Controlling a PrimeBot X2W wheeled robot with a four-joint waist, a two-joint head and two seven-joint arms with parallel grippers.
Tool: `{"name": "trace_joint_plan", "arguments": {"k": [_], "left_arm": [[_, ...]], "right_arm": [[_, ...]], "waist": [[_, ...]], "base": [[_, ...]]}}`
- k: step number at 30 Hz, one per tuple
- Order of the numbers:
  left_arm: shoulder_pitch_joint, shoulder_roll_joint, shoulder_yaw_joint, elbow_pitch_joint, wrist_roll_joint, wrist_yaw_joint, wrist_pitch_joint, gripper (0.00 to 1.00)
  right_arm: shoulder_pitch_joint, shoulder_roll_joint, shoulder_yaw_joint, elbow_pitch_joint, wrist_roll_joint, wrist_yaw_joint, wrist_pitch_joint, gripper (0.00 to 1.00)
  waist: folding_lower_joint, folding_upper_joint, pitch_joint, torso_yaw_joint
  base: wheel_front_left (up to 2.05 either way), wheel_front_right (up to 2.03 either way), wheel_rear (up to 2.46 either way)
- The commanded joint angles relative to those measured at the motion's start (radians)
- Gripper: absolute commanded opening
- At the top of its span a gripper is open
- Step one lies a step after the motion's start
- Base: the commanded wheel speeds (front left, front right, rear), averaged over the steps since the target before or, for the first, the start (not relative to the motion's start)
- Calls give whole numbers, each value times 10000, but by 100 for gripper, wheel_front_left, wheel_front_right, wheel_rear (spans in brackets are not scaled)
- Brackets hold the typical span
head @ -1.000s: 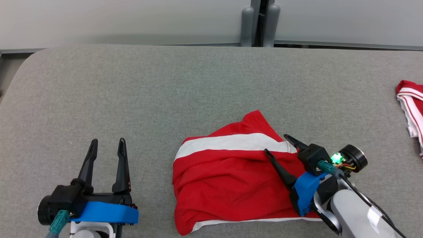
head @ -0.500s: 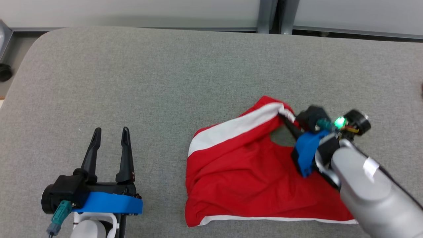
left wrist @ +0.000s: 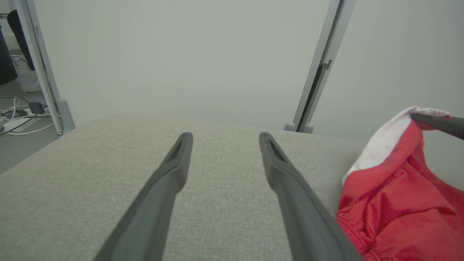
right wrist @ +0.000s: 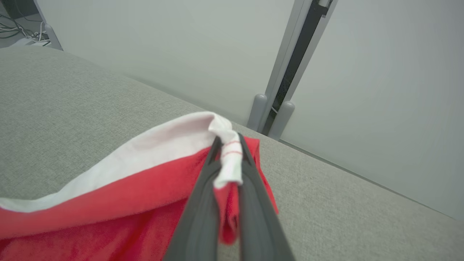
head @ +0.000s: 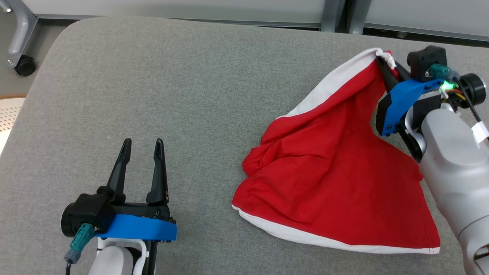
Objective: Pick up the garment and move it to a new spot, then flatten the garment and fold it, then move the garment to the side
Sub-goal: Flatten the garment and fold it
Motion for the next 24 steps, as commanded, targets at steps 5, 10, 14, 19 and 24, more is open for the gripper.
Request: {"name": "trace_joint_plan", "arguments": {"k": [5, 10, 14, 19, 24], "left_arm": [[90, 33, 70, -47, 14, 80, -25, 100], [231, 33, 339, 20, 264, -28, -25, 100], [408, 33, 553, 73, 507, -182, -25, 100], [673, 34, 849, 97, 736, -292, -25, 100], [1131, 36, 1158, 117, 1008, -471, -25, 100]], "right_arm": [[111, 278, -163, 688, 72, -4, -703, 100], [752, 311, -249, 431, 217, -4, -1087, 100], [1684, 57, -571, -781, 267, -4, -1113, 100], [3188, 67, -1301, -2408, 311, -4, -1102, 100], [5031, 376, -2123, -4325, -32, -4, -1103, 100]], "waist": [[-1, 0, -103, -249], [-1, 0, -399, -730], [-1, 0, -724, -1163], [-1, 0, -1147, -1641], [-1, 0, -1622, -2125]], "base": [[0, 0, 0], [0, 0, 0], [0, 0, 0], [0, 0, 0], [0, 0, 0]]}}
